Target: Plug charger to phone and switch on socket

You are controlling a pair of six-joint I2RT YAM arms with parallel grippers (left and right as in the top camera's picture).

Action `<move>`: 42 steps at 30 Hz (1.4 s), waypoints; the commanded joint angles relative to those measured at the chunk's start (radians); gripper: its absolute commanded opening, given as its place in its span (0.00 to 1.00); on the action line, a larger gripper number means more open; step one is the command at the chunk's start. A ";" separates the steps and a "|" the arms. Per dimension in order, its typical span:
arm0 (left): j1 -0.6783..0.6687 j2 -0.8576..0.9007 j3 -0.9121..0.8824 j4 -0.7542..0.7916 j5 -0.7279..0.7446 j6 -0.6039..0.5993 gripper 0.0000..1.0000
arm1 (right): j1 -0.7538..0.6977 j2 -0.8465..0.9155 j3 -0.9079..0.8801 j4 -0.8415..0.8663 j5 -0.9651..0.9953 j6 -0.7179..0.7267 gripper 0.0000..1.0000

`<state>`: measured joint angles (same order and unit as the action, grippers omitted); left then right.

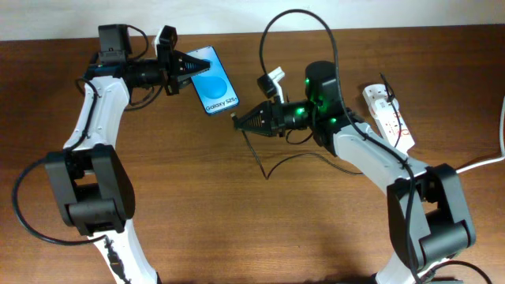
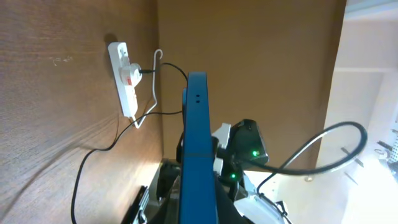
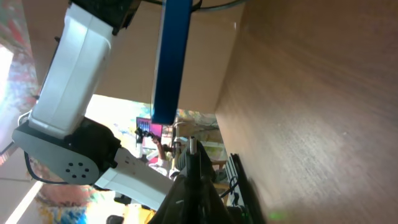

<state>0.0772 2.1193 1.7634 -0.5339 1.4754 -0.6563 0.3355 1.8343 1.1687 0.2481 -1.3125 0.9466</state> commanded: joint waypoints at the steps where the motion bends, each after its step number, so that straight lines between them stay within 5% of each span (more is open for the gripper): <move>1: -0.002 -0.006 0.005 0.000 0.011 -0.013 0.00 | 0.006 0.007 -0.002 0.026 -0.030 0.014 0.04; 42: -0.082 -0.006 0.005 0.089 -0.002 -0.010 0.00 | 0.016 0.007 -0.002 0.082 0.087 0.078 0.04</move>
<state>0.0177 2.1193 1.7634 -0.4816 1.3994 -0.6575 0.3496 1.8355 1.1610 0.3199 -1.2919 1.0142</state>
